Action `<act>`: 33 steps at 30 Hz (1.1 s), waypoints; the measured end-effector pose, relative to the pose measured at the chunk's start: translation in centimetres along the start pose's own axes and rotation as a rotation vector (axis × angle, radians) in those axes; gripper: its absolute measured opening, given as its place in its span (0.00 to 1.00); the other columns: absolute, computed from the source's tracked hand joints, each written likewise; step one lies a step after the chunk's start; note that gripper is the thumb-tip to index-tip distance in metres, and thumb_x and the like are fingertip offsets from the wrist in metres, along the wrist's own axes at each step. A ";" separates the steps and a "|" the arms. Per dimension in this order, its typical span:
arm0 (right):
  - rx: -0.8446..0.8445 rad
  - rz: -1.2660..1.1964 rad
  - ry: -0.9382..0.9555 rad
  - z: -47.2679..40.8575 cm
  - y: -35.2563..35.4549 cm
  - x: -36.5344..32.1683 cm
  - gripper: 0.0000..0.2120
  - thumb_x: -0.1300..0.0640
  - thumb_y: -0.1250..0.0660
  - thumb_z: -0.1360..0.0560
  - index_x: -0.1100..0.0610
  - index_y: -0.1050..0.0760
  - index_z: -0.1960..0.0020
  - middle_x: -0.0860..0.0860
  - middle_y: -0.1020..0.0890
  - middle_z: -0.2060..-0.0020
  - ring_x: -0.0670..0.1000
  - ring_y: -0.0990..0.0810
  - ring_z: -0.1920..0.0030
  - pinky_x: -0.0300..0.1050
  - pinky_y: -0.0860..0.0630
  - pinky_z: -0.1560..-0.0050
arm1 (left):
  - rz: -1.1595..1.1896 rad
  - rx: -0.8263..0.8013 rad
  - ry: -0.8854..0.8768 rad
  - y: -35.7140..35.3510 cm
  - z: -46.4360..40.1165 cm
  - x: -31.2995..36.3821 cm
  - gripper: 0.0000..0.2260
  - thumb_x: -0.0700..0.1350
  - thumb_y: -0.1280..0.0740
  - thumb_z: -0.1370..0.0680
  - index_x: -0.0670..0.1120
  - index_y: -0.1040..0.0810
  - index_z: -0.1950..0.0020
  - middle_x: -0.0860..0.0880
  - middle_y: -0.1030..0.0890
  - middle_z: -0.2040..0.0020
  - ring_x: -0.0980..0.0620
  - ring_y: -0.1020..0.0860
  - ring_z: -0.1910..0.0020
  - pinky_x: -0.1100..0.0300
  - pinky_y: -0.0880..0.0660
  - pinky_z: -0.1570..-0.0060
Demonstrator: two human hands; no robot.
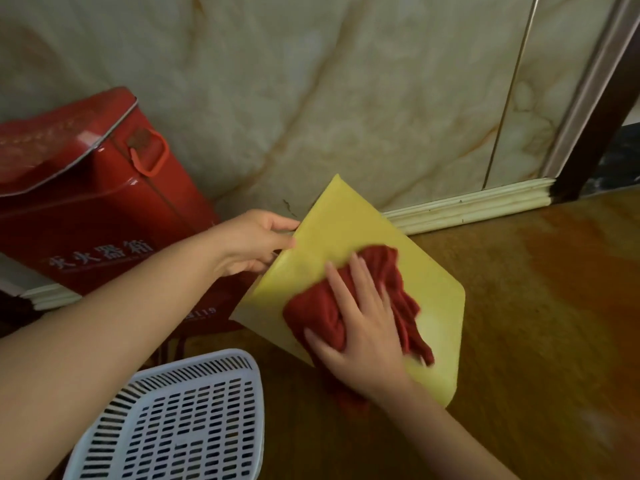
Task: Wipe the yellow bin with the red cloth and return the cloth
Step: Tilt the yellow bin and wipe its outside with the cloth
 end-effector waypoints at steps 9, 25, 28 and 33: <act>-0.163 -0.058 0.058 4.0 2.1 9.5 0.41 0.36 0.34 0.32 0.42 0.50 0.26 0.42 0.52 0.24 0.48 0.55 0.24 0.67 0.46 0.29 | -0.133 0.031 0.030 -1.5 -2.4 4.1 0.17 0.36 0.41 0.24 0.46 0.29 0.36 0.45 0.22 0.49 0.50 0.28 0.59 0.60 0.26 0.63; -0.053 -0.239 -0.203 1.7 2.2 11.9 0.38 0.31 0.39 0.34 0.33 0.54 0.30 0.40 0.50 0.25 0.41 0.56 0.25 0.60 0.48 0.26 | -0.393 0.051 -0.333 2.2 1.6 -0.7 0.11 0.35 0.32 0.29 0.49 0.22 0.51 0.58 0.15 0.65 0.67 0.22 0.62 0.73 0.27 0.56; 0.091 -0.308 -0.284 -1.0 3.8 9.6 0.39 0.30 0.40 0.34 0.28 0.61 0.32 0.45 0.49 0.24 0.46 0.51 0.25 0.61 0.44 0.28 | -0.357 0.084 -0.371 1.4 1.0 1.6 0.16 0.38 0.32 0.29 0.42 0.24 0.41 0.46 0.16 0.53 0.60 0.20 0.58 0.67 0.25 0.50; 0.240 -0.316 -0.138 -7.8 7.0 3.1 0.38 0.30 0.39 0.34 0.30 0.55 0.30 0.48 0.46 0.24 0.46 0.46 0.27 0.57 0.40 0.33 | -0.213 0.041 -0.426 -1.0 0.3 6.0 0.12 0.37 0.35 0.27 0.40 0.22 0.44 0.44 0.17 0.56 0.56 0.19 0.60 0.65 0.22 0.57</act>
Point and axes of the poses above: each hand's wrist, its own z-axis away from the middle knuckle, its own y-axis out of the back of the hand, x = y × z, the point moved 8 cm from there along -z, towards the middle knuckle
